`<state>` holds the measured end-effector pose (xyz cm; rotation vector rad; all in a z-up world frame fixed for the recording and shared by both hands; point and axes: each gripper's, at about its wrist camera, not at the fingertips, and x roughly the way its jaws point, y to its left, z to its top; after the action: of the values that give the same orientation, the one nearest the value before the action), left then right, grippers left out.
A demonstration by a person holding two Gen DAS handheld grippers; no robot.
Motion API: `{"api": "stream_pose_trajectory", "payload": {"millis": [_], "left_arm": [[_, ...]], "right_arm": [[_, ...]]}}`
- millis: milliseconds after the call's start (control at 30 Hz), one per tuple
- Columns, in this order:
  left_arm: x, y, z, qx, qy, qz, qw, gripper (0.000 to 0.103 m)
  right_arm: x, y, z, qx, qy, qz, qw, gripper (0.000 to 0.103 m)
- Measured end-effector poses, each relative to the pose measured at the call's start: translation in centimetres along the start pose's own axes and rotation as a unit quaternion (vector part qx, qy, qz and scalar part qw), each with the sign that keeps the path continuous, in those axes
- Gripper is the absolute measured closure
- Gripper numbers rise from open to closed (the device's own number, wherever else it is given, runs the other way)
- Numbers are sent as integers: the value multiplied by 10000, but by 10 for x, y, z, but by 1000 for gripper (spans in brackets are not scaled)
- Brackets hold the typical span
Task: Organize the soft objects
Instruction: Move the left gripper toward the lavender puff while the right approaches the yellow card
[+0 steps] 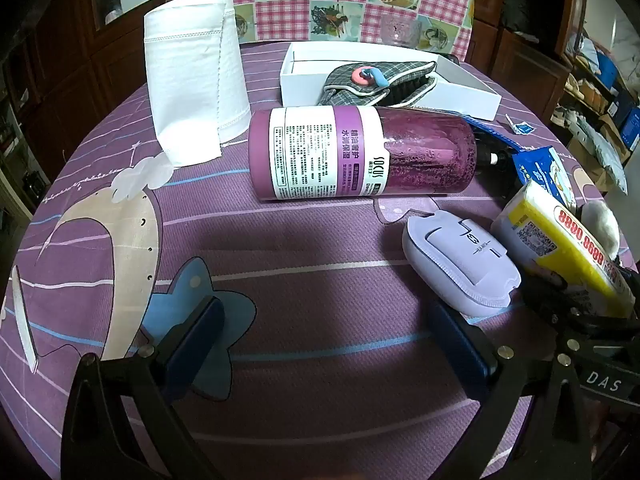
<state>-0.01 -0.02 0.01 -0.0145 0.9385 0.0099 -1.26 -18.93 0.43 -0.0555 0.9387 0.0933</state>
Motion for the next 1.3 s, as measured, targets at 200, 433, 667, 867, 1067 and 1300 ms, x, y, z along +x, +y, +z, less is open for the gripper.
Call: {"api": "stream_pose_trajectory", "payload": {"millis": [200, 433, 667, 867, 1067, 1300], "left_arm": [[0, 1, 0, 13, 7, -30, 10000, 0], [-3, 3, -4, 195, 3, -150, 9997, 0], [-22, -6, -11, 390, -402, -20, 9984, 1], [-40, -5, -11, 395, -910, 58, 9950, 1], [-50, -4, -10, 356, -1162, -17, 9926, 1], [-59, -1, -12, 240, -1476, -103, 9887, 0]], "right_arm": [[-5, -2, -6, -75, -18, 128, 9999, 0], [-7, -6, -8, -78, 69, 54, 9999, 0], [-22, 2, -14, -250, -241, 228, 9991, 3], [-36, 6, -14, -297, -623, 292, 9972, 3], [-47, 5, -13, -282, -994, 164, 9945, 3], [-61, 7, -16, -344, -1463, 233, 9884, 3]]}}
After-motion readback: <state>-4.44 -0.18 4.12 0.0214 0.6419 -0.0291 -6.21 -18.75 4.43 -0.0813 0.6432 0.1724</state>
